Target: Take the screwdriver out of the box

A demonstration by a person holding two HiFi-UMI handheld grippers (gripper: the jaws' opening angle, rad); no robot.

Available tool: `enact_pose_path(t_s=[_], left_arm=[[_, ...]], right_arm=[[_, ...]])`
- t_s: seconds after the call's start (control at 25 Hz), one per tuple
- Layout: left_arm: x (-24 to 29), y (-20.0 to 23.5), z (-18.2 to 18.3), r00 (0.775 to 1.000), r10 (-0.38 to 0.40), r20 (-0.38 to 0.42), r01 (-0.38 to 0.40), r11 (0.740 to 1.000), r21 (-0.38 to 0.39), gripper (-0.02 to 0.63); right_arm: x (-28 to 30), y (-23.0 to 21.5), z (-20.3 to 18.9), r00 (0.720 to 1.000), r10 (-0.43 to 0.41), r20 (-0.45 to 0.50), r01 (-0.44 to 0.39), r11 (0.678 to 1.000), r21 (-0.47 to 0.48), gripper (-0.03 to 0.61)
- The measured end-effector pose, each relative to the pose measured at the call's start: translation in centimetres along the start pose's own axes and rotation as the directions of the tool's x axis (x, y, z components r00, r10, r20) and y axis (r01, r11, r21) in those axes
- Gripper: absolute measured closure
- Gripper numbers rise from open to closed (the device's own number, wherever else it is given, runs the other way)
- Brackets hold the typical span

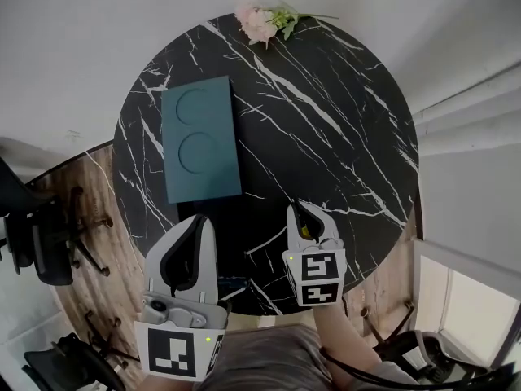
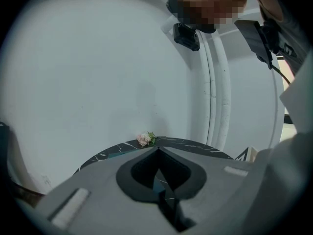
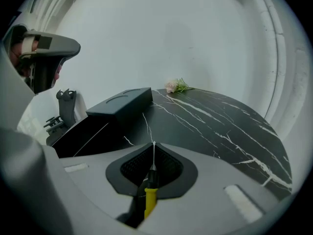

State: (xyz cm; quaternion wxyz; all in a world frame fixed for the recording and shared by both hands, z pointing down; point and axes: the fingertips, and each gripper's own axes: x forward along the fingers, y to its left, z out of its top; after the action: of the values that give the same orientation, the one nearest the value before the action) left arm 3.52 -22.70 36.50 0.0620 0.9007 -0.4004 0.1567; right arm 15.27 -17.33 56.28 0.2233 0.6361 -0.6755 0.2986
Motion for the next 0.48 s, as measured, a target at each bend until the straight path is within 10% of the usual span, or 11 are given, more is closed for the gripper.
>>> enact_pose_path(t_s=[0.48], left_arm=[[-2.1,0.1,1.4,0.999,0.030,0.039,-0.030,1.000,-0.002,0.614]], right_arm=[[-1.9,0.6,2.2,0.998,0.020,0.054,-0.019,0.999,-0.026,0.503]])
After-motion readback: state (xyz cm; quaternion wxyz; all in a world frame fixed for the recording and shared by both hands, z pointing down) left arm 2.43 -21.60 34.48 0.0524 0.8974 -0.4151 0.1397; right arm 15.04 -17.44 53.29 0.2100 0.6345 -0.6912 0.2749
